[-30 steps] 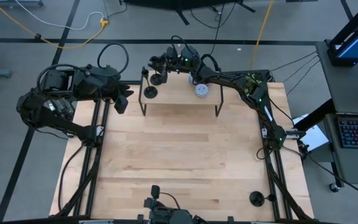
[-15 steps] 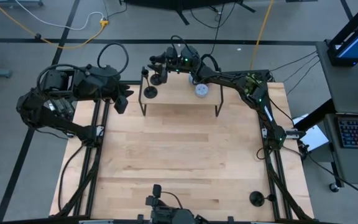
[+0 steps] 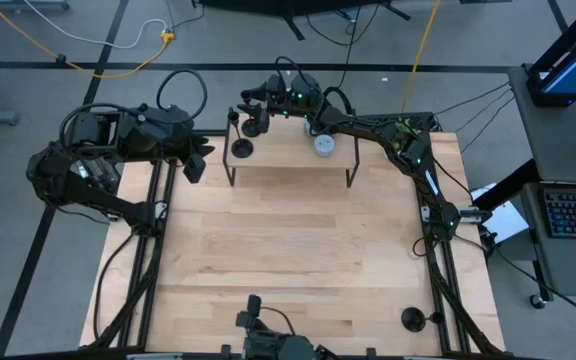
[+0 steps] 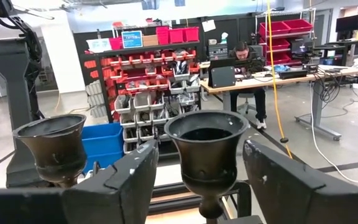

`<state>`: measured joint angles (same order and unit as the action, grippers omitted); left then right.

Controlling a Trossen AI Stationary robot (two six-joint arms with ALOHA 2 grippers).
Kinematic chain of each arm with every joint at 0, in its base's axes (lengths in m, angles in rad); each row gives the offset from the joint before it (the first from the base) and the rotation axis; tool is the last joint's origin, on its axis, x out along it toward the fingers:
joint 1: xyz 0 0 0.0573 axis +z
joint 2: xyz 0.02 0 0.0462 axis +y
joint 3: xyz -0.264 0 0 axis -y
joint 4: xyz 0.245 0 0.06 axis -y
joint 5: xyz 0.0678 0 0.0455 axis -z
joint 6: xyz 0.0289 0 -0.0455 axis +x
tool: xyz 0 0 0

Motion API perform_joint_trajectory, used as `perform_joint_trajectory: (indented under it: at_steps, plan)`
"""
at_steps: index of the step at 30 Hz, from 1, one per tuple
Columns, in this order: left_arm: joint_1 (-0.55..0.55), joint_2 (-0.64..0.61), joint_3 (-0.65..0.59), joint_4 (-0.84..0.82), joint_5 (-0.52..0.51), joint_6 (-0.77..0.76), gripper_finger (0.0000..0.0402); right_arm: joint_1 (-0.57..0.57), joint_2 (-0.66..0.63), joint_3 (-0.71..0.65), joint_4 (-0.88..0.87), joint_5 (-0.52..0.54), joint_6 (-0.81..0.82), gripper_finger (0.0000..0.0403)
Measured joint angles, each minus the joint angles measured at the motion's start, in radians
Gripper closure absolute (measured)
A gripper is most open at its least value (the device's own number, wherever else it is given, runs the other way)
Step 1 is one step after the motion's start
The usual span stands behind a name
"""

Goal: Pick & Place candle stick holders
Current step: Put the top black candle holder on the shelf

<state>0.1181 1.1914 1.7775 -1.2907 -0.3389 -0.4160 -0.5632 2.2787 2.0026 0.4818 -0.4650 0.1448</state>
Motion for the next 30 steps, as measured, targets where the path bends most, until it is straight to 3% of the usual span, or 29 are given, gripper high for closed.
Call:
perform_joint_trajectory:
  at_steps: [6, 30]
  plan:
    - [0.0, 0.0, 0.0, 0.0, 0.0, 0.0, 0.0272, -0.012, 0.0, 0.0, 0.0, 0.037, 0.003, 0.0165]
    - [0.0, 0.0, 0.0, -0.023, 0.0, 0.002, 0.0272, -0.015, -0.027, 0.0, -0.014, 0.012, 0.044, 0.0165]
